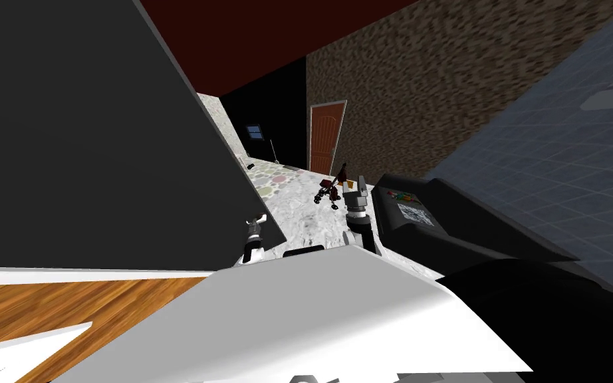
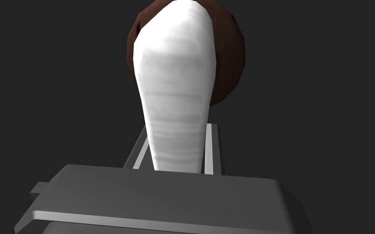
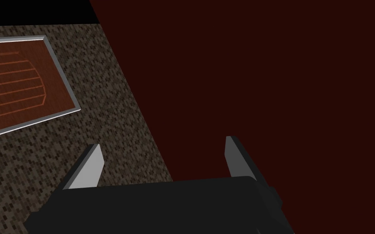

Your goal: Push the door open

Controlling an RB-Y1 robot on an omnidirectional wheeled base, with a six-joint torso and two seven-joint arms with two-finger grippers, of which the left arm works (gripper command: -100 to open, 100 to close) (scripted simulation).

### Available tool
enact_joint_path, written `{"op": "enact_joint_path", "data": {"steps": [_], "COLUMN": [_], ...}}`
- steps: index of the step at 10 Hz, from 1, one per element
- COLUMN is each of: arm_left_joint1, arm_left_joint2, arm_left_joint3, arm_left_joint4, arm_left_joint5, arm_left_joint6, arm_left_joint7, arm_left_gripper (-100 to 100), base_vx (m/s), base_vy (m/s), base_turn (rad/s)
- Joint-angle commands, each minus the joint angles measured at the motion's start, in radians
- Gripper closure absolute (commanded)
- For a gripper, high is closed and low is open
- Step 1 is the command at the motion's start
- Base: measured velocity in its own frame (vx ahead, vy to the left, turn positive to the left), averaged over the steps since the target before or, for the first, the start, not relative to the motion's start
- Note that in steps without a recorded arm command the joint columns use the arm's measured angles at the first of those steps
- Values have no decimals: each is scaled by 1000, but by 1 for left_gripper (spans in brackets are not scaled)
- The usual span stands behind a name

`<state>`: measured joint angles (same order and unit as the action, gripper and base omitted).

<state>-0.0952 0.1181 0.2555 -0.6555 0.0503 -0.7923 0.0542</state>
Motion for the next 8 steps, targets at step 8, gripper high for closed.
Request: {"op": "enact_joint_path", "data": {"steps": [8], "arm_left_joint1": [15], "arm_left_joint2": [4], "arm_left_joint3": [71], "arm_left_joint4": [-18], "arm_left_joint5": [38], "arm_left_joint6": [14], "arm_left_joint7": [-27], "arm_left_gripper": [100], "base_vx": [170], "base_vy": [-40], "base_turn": [49]}}
